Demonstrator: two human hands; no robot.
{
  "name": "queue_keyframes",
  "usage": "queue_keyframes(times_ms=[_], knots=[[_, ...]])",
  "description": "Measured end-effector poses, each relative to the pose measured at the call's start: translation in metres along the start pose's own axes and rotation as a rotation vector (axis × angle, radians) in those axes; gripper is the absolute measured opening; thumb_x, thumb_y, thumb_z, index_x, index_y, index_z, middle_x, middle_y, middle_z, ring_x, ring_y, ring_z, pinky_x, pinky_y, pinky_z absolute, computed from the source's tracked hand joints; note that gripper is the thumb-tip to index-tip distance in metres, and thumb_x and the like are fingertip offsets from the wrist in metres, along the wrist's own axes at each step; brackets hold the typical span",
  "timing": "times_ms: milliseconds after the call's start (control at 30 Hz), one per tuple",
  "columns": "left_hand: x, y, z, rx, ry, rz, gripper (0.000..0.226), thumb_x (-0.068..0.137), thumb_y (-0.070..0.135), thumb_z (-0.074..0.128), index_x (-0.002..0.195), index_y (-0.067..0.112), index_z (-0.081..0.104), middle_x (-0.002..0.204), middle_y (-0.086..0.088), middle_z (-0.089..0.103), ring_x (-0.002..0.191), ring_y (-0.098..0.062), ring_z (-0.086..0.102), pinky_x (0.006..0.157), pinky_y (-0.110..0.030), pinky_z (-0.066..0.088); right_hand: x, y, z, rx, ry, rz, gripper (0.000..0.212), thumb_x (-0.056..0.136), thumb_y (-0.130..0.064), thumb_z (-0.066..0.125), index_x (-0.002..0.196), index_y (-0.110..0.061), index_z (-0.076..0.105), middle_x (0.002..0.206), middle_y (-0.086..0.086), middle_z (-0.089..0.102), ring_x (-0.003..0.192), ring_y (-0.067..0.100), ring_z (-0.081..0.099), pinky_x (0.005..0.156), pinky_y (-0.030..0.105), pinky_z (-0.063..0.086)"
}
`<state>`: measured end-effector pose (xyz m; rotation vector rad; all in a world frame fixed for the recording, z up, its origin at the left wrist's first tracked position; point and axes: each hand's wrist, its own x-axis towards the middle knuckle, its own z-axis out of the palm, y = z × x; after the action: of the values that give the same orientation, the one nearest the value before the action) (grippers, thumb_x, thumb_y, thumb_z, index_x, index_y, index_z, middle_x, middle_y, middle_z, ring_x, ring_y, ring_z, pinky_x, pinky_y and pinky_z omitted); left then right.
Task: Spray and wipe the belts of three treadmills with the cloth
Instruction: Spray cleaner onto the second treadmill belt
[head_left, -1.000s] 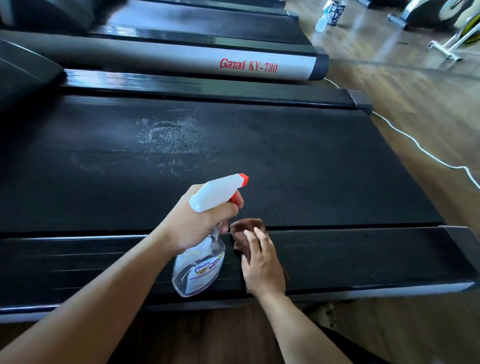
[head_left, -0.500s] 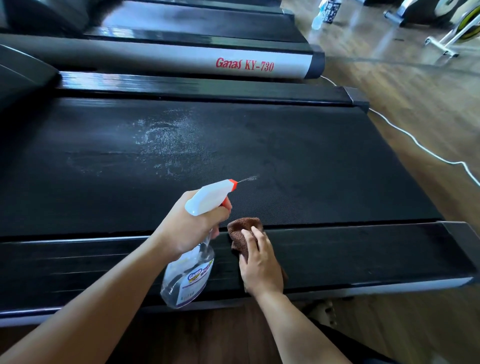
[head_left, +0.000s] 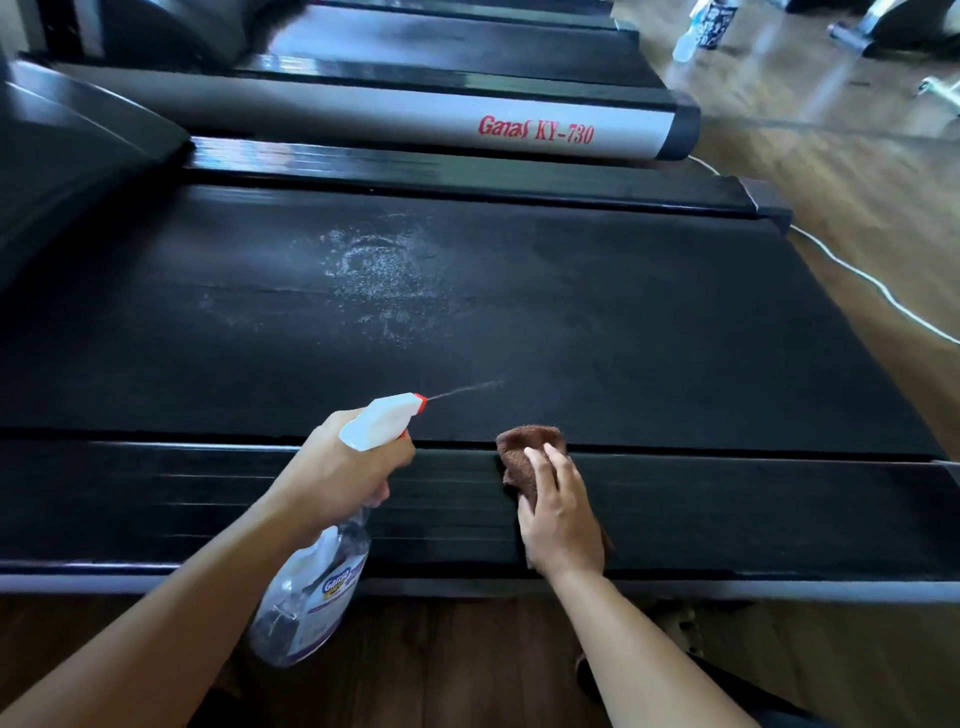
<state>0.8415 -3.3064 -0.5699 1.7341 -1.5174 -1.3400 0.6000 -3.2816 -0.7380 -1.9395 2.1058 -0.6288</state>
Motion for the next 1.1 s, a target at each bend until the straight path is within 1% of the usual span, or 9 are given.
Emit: queue_keyframes(times_ms=[133,233,400,633,767,833,933,1033,1100], knots=[[-0.014,-0.013,-0.017,-0.039,0.056,0.007,0.017,0.073,0.029,0.058,0.072,0.013,0.053,0.061,-0.008,0.048,0.052,-0.019,0.050,0.060,-0.034,0.038,0.000,-0.004,-0.002,-0.011,-0.025,0.015,0.058,0.088,-0.018,0.068,0.142,-0.019,0.047,0.152,0.004,0.038,0.137,0.028,0.039,0.110,0.042,0.042],[-0.021,-0.024,-0.028,-0.064,0.094,0.045,0.012,0.082,0.018,0.059,0.079,0.007,0.056,0.068,-0.015,0.053,0.052,-0.019,0.051,0.059,-0.033,0.042,0.000,-0.006,-0.004,-0.007,-0.036,0.024,0.058,0.088,-0.017,0.068,0.142,-0.019,0.047,0.152,0.004,0.038,0.137,0.028,0.040,0.110,0.042,0.043],[-0.028,-0.037,-0.040,-0.083,0.137,0.069,0.008,0.089,0.006,0.059,0.081,0.003,0.059,0.059,-0.004,0.054,0.052,-0.016,0.051,0.049,-0.022,0.041,0.001,-0.009,-0.005,0.002,-0.025,0.049,0.058,0.086,-0.013,0.070,0.140,-0.017,0.050,0.150,0.006,0.041,0.136,0.030,0.042,0.110,0.042,0.041],[-0.026,-0.046,-0.055,-0.124,0.153,0.077,0.011,0.087,0.006,0.059,0.079,0.001,0.054,0.062,-0.007,0.049,0.054,-0.019,0.047,0.051,-0.024,0.042,0.008,-0.038,-0.003,0.091,-0.003,0.160,0.058,0.088,-0.011,0.067,0.142,-0.018,0.047,0.154,0.005,0.035,0.137,0.029,0.040,0.107,0.043,0.044],[-0.024,-0.054,-0.068,-0.198,0.214,0.124,0.003,0.087,0.005,0.064,0.086,0.006,0.062,0.067,-0.005,0.057,0.053,-0.019,0.054,0.053,-0.027,0.046,0.011,-0.063,0.006,0.159,-0.010,0.177,0.057,0.088,-0.010,0.065,0.142,-0.018,0.046,0.155,0.004,0.033,0.139,0.028,0.038,0.110,0.041,0.040],[-0.024,-0.058,-0.076,-0.233,0.261,0.160,0.004,0.090,0.000,0.064,0.090,0.004,0.063,0.072,-0.005,0.059,0.056,-0.018,0.056,0.053,-0.023,0.047,0.010,-0.076,0.011,0.168,-0.028,0.172,0.058,0.089,-0.011,0.065,0.143,-0.018,0.045,0.155,0.004,0.033,0.138,0.027,0.038,0.109,0.039,0.040],[-0.023,-0.065,-0.093,-0.283,0.323,0.220,0.006,0.091,0.002,0.066,0.096,0.006,0.065,0.082,-0.006,0.063,0.065,-0.017,0.058,0.059,-0.021,0.049,0.009,-0.096,0.018,0.181,-0.049,0.155,0.058,0.090,-0.012,0.065,0.143,-0.019,0.044,0.154,0.002,0.033,0.137,0.027,0.040,0.106,0.041,0.044],[-0.018,-0.079,-0.113,-0.310,0.375,0.256,0.012,0.089,0.016,0.074,0.100,0.018,0.068,0.090,-0.005,0.066,0.076,-0.016,0.060,0.070,-0.032,0.051,0.006,-0.114,0.027,0.175,-0.073,0.126,0.058,0.090,-0.013,0.065,0.143,-0.019,0.044,0.154,0.002,0.033,0.137,0.026,0.040,0.106,0.040,0.044],[-0.016,-0.089,-0.125,-0.333,0.439,0.247,0.019,0.088,0.021,0.077,0.105,0.022,0.069,0.098,-0.001,0.070,0.087,-0.013,0.064,0.077,-0.033,0.051,0.005,-0.125,0.032,0.162,-0.094,0.104,0.057,0.091,-0.014,0.065,0.143,-0.019,0.043,0.154,0.002,0.032,0.138,0.026,0.039,0.106,0.040,0.044]])
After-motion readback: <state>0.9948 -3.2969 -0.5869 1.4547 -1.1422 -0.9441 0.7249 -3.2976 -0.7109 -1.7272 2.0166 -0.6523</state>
